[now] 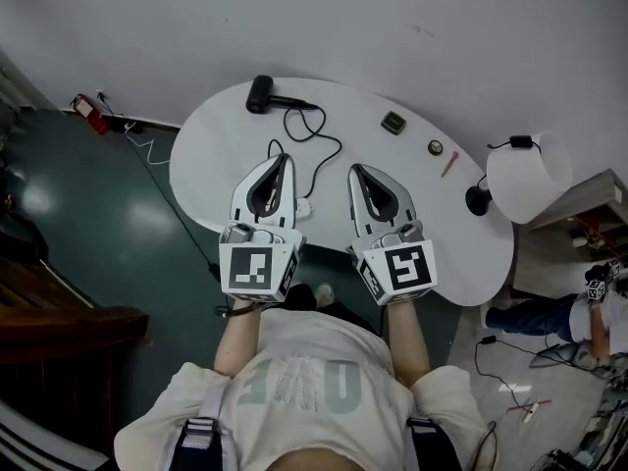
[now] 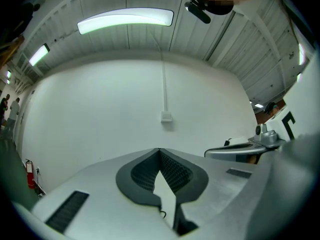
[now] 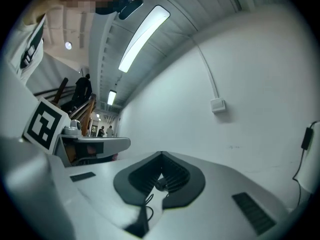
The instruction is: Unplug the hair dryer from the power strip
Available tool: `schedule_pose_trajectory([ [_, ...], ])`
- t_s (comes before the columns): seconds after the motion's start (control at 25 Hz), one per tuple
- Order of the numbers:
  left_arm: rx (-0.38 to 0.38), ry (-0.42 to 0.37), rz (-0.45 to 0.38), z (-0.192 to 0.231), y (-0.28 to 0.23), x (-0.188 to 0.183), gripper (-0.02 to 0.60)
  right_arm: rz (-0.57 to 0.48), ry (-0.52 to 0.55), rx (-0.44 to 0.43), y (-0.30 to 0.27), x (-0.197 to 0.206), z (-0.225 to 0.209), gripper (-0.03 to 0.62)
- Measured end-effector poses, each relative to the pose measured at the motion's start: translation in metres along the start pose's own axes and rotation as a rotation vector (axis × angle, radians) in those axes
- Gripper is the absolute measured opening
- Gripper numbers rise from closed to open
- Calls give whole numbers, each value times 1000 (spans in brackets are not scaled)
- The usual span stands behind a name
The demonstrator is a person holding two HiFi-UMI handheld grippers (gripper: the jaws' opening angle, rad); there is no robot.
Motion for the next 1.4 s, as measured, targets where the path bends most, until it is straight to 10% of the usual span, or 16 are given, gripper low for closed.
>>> schedule_pose_trajectory([
  [0.44,1,-61,3,39,-39,1,5,-2,-36,-48,-48,-1,-14,3],
  [0.56,-3,-63,16,51,-40,5,5,49,-12,-197,-60,8,0,46],
  [0.6,-5,-64,23,53,-39,6,5,74,5,-266,-64,13,8,227],
  [0.64,-9,-66,29,56,-38,9,5,96,33,-322,-67,18,15,249],
  [1.12,-117,-36,112,84,-7,56,5,643,589,-966,-64,172,88,272],
  [1.4,-156,7,197,88,7,90,5,888,842,-1083,-67,264,80,272],
])
Point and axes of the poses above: the fingertips, and each gripper's own axes: y backward along the fingers, z to its left, x out of its underside, the point moved 3 cm from there along y, backward along the fingers, and after that the axes turned 8 degrees about x, right-handed, at the moved point
